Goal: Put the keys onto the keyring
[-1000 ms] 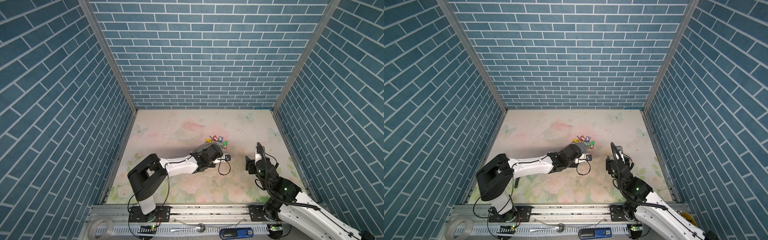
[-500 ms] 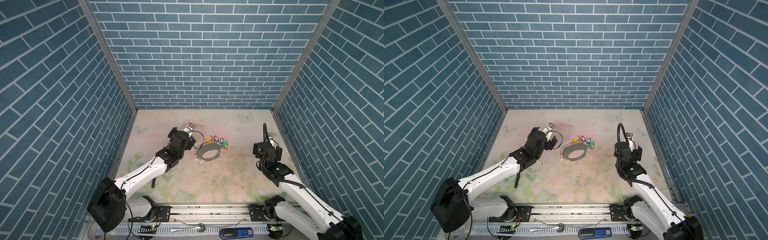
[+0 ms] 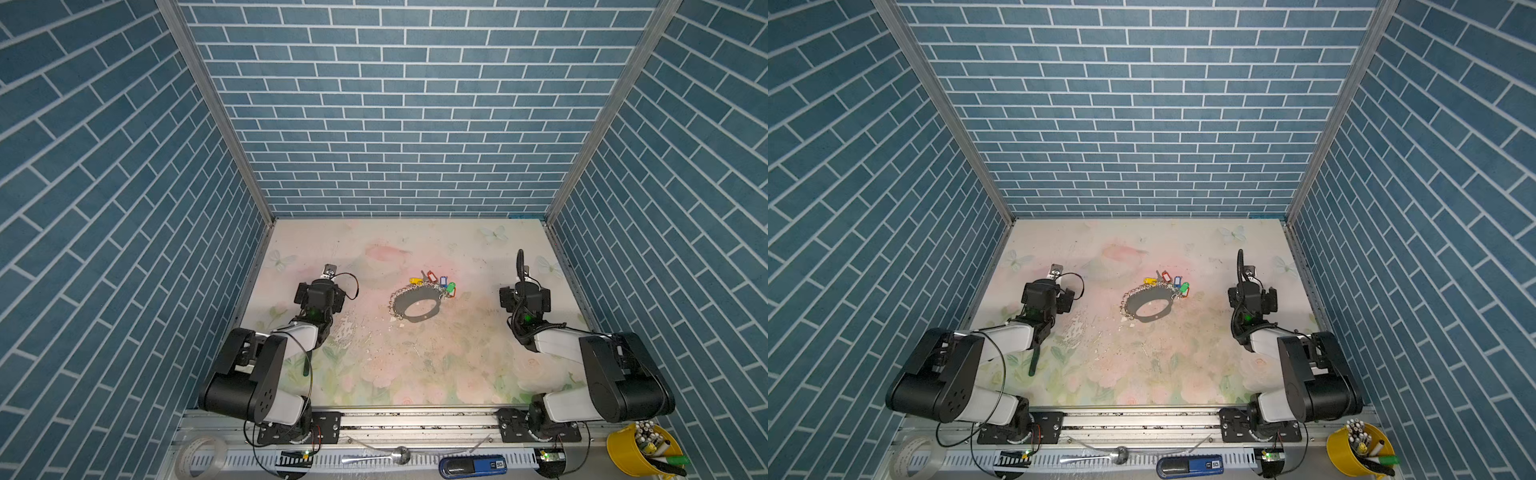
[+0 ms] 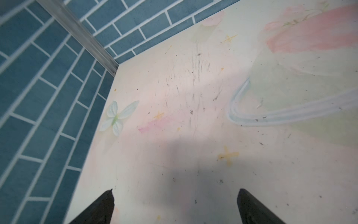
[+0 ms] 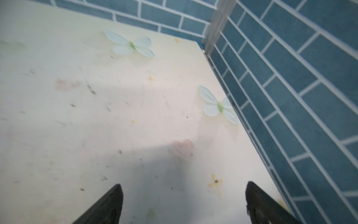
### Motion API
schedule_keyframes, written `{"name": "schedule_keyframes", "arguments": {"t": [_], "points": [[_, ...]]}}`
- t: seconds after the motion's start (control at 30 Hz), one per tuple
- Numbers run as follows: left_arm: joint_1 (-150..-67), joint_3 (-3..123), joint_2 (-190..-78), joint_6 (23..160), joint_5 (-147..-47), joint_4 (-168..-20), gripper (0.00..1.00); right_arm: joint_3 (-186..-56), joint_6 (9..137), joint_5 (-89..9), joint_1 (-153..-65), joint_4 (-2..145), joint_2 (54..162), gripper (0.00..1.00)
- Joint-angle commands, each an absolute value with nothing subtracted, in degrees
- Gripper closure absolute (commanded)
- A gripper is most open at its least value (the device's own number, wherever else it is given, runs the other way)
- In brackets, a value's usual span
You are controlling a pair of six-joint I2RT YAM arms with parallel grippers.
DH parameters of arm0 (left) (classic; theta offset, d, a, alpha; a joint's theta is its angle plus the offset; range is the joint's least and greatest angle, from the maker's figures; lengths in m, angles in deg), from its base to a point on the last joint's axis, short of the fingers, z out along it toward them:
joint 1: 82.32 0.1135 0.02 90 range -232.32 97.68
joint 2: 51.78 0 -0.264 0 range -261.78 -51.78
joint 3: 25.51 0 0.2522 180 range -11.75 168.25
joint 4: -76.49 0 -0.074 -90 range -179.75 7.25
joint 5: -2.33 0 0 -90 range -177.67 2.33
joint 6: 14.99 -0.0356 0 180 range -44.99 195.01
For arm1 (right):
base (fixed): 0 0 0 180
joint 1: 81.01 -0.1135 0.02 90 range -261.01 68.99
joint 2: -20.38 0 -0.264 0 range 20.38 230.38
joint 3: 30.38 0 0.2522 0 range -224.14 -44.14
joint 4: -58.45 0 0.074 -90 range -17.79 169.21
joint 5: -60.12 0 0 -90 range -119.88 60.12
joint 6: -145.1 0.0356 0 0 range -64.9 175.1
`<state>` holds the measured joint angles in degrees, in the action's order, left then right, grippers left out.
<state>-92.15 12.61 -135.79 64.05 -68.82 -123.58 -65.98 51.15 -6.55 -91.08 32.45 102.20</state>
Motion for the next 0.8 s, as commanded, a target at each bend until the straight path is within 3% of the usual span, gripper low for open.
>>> {"name": "schedule_keyframes", "arguments": {"t": [0.0,0.17,0.27,0.77], "points": [[-85.5,10.0,-138.6,70.7,-80.4,-139.7,0.01,-63.1,50.2,-18.0,-87.9,20.9,102.8,0.01],[-84.1,10.1,-139.2,71.7,-81.8,-139.3,0.00,-61.4,55.5,-21.7,-82.1,10.1,109.8,0.01],[-84.1,9.9,-139.5,71.5,-81.6,-140.4,0.00,-66.2,58.1,-21.3,-80.8,21.8,108.5,0.01],[-84.2,9.7,-139.5,71.5,-81.5,-140.8,0.01,-66.5,58.6,-21.7,-80.2,22.1,108.6,0.01]]}}
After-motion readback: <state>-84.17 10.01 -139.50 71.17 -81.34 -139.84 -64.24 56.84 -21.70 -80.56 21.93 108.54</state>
